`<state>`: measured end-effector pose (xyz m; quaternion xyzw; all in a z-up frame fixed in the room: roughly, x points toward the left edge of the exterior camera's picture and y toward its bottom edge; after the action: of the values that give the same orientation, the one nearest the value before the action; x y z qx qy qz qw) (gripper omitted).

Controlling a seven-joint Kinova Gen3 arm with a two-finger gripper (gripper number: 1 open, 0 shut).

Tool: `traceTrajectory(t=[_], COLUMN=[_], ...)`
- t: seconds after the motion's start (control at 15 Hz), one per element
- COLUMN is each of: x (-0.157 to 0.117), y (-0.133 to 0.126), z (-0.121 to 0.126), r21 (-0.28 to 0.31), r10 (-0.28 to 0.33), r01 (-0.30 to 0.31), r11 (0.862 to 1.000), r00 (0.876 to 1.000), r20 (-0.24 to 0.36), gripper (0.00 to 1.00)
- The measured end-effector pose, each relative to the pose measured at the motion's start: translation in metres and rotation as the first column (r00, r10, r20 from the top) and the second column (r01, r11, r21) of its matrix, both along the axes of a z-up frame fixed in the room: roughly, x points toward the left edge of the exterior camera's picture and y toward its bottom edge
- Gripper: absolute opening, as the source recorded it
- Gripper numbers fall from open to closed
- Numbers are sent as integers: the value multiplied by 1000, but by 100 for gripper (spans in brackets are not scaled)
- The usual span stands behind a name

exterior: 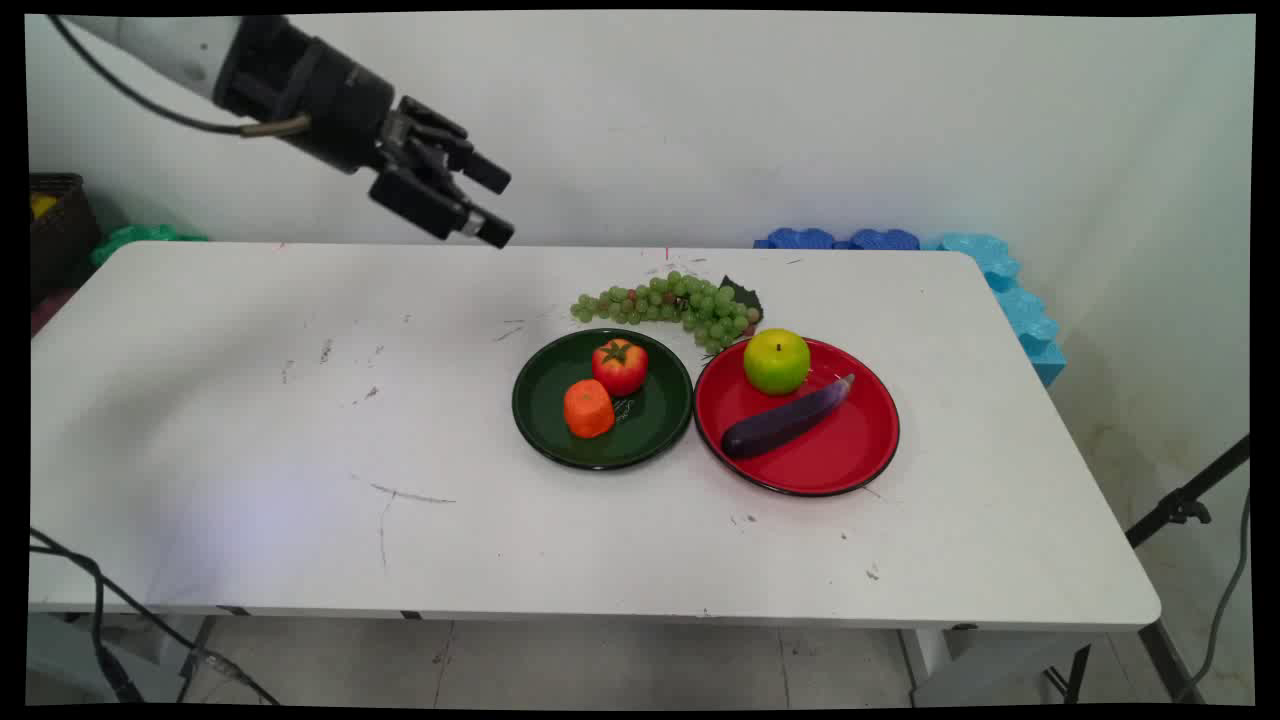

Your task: Pick up the eggplant from the red plate

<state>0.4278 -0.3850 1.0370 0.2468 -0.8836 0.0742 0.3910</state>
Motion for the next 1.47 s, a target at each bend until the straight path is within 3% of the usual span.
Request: traceTrajectory(t=[0.67,1.47], x=[-77,-200], y=[-33,-66], z=[-4,-71], r21=[28,110], r10=[125,210], r01=[-126,-225], r11=[992,968], r00=[992,968], r20=[26,138], gripper=[100,100])
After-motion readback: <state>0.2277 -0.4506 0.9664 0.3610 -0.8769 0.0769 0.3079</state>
